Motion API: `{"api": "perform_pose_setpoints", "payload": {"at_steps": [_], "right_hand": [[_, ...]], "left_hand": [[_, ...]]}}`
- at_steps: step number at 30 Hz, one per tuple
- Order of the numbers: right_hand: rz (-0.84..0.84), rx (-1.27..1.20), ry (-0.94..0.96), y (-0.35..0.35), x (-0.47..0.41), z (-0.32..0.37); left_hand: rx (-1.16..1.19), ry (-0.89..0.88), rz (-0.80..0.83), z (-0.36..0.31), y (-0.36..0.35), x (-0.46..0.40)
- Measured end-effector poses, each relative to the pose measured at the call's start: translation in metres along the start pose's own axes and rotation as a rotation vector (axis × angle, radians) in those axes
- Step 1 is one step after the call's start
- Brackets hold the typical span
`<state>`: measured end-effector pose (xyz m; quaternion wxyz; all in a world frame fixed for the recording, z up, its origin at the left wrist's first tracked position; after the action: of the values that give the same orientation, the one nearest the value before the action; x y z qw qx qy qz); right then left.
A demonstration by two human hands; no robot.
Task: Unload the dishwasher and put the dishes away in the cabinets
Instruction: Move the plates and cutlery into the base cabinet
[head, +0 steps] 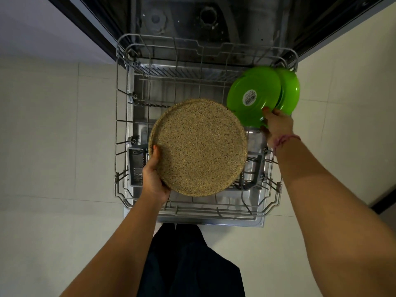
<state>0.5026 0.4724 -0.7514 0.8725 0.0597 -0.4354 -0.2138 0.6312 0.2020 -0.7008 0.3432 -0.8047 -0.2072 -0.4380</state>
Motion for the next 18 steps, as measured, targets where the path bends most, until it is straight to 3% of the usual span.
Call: {"api": "perform_pose_setpoints", "payload": {"at_steps": [5, 9, 11, 15, 18], "right_hand": [[0.030, -0.267, 0.036, 0.009, 0.018, 0.034], [0.195, -0.214, 0.197, 0.033, 0.051, 0.061], [0.268, 0.006, 0.446, 0.046, 0.078, 0.071], [0.275, 0.692, 1.198, 0.051, 0.150, 0.064], [0.361, 0.910, 1.628, 0.046, 0.175, 0.026]], "left_hand": [[-0.023, -0.004, 0.013, -0.002, -0.007, -0.002], [-0.039, 0.000, 0.051, -0.005, -0.010, -0.006], [-0.040, 0.006, 0.048, -0.005, -0.012, -0.007], [-0.044, -0.010, 0.063, -0.005, -0.025, -0.006], [-0.065, -0.037, 0.083, -0.005, -0.033, -0.006]]}}
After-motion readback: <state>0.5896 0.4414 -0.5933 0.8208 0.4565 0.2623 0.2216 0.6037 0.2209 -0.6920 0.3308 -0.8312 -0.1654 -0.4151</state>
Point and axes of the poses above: each hand's wrist, its own x-axis away from the middle knuckle, its own y-axis out of the back of the hand, z = x × y, the point moved 2 cm from there along -x, towards the middle knuckle, and after that the axes turned 3 degrees about z, right-handed, at the moved point
